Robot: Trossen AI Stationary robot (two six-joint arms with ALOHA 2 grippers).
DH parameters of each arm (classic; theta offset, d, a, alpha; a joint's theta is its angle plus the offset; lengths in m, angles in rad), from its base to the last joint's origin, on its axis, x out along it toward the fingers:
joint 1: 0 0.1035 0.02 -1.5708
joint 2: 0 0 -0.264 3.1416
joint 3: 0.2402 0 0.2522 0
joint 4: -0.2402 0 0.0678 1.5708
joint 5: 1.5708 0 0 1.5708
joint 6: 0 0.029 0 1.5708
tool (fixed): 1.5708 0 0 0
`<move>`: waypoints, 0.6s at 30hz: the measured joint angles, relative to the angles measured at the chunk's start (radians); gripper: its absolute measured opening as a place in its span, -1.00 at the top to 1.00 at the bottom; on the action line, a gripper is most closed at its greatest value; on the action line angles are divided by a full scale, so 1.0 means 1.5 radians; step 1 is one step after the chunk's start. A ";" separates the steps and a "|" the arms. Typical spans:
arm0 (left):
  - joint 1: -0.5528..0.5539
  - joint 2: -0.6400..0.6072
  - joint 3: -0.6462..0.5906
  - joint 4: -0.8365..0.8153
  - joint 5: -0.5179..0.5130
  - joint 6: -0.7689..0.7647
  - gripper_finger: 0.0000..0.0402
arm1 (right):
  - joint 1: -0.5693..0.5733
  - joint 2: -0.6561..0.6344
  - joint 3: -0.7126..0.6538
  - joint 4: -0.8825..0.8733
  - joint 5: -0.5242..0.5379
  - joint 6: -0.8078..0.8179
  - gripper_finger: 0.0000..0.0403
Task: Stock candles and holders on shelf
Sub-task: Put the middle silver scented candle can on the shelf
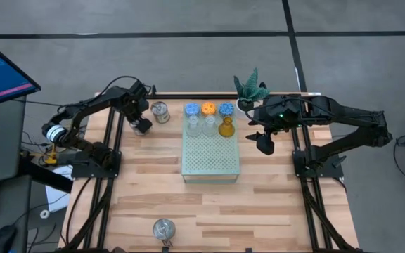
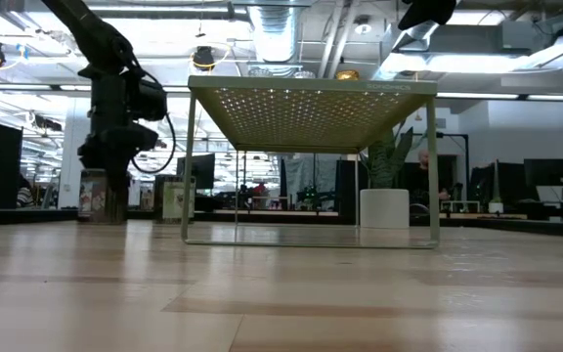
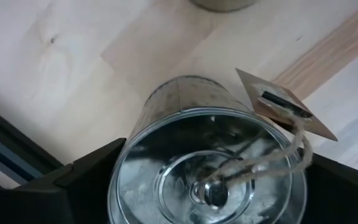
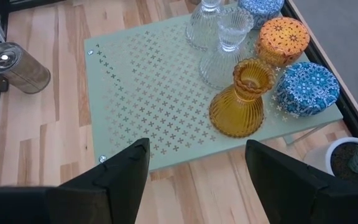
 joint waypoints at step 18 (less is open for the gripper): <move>-0.008 -0.171 0.005 -0.075 0.021 -0.069 -0.77 | 0.000 0.000 0.000 0.000 0.000 0.000 -0.27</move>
